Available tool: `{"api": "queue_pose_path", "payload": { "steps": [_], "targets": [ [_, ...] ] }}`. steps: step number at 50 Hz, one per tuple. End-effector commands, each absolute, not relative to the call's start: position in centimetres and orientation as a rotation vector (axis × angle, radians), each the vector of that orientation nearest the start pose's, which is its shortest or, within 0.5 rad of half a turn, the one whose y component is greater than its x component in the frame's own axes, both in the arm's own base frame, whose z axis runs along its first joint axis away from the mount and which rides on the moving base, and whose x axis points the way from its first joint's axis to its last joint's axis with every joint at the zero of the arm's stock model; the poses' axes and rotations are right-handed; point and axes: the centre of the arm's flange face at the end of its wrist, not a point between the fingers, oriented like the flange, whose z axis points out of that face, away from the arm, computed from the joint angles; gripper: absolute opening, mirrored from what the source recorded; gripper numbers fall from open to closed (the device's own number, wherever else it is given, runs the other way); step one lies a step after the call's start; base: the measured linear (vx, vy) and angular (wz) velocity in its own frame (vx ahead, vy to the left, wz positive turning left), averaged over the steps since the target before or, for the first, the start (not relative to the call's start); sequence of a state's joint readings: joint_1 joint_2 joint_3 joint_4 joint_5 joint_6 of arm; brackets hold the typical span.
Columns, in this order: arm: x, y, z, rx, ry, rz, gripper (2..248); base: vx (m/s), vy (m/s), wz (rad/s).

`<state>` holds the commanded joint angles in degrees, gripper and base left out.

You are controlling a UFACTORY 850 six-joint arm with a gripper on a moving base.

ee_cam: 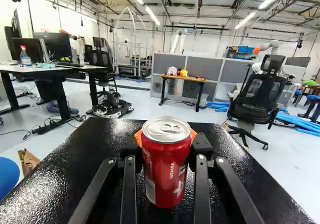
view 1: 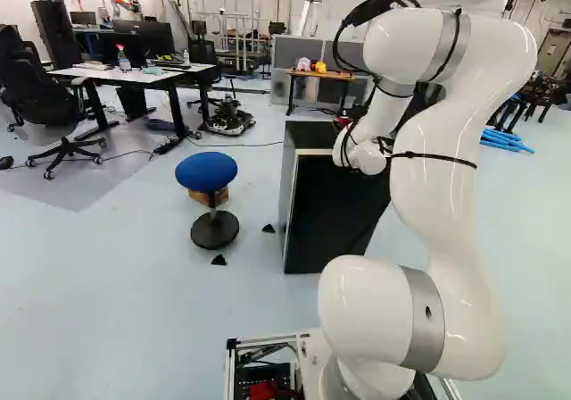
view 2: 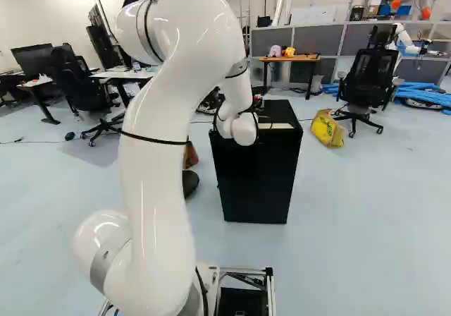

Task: Grab a drink from the fridge

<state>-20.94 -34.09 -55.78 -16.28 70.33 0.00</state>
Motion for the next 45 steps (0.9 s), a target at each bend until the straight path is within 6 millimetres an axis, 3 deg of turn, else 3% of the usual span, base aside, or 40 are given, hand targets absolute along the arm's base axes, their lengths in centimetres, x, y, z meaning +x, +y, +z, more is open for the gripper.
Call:
{"api": "queue_pose_path", "payload": {
  "steps": [16,45],
  "targets": [
    [57.1,-19.3,36.7,-2.275,-0.016,-2.381,100,0.0,0.0,0.0],
    [56.8,-18.8,36.9,-2.281,-0.015,-2.372,100,0.0,0.0,0.0]
  ]
}}
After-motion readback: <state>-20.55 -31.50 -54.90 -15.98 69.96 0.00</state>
